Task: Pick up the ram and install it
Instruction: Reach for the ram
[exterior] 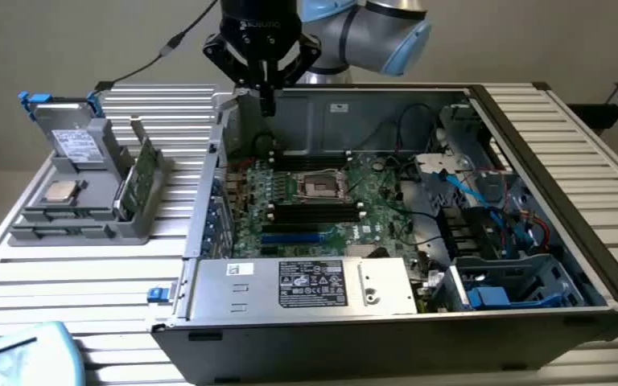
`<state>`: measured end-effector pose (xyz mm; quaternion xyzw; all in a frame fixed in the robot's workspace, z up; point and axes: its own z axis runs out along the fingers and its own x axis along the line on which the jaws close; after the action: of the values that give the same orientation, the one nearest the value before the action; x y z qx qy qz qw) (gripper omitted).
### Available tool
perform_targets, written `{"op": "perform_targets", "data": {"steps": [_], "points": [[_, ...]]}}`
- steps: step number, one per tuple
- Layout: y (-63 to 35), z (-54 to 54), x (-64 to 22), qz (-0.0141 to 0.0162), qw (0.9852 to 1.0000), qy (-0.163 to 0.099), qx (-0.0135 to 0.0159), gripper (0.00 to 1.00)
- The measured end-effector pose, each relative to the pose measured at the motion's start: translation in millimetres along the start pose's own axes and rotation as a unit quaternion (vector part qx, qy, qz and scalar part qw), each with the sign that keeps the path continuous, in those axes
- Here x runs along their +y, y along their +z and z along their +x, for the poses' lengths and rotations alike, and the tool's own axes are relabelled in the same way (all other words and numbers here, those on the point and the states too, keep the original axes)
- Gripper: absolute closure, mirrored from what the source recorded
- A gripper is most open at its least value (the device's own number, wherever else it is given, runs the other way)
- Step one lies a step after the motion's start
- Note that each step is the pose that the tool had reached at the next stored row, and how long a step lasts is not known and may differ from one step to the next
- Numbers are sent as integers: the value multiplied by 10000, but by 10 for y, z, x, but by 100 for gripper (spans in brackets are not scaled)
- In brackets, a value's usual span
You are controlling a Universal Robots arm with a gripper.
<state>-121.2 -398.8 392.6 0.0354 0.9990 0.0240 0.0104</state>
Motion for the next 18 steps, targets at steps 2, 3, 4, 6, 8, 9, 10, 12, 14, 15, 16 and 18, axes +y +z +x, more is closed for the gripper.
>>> {"op": "perform_targets", "data": {"steps": [2, 3, 4, 6, 8, 9, 10, 12, 14, 15, 16, 18], "points": [[0, 0, 0, 0, 10000, 0, 0, 89], [0, 0, 0, 0, 10000, 0, 0, 89], [0, 0, 0, 0, 10000, 0, 0, 89], [0, 0, 0, 0, 10000, 0, 0, 89], [-2, 22, -1, 2, 10000, 1, 1, 89], [3, 200, -14, 1, 10000, -1, 8, 89], [14, 305, -22, 4, 10000, 1, 67, 89], [24, 382, -28, 8, 9999, 3, 124, 89], [34, 466, -35, 12, 9999, 4, 172, 89], [41, 510, -38, 13, 9998, 5, 192, 89], [47, 555, -42, 14, 9998, 6, 214, 89], [59, 646, -49, 14, 9997, 6, 244, 89]]}}
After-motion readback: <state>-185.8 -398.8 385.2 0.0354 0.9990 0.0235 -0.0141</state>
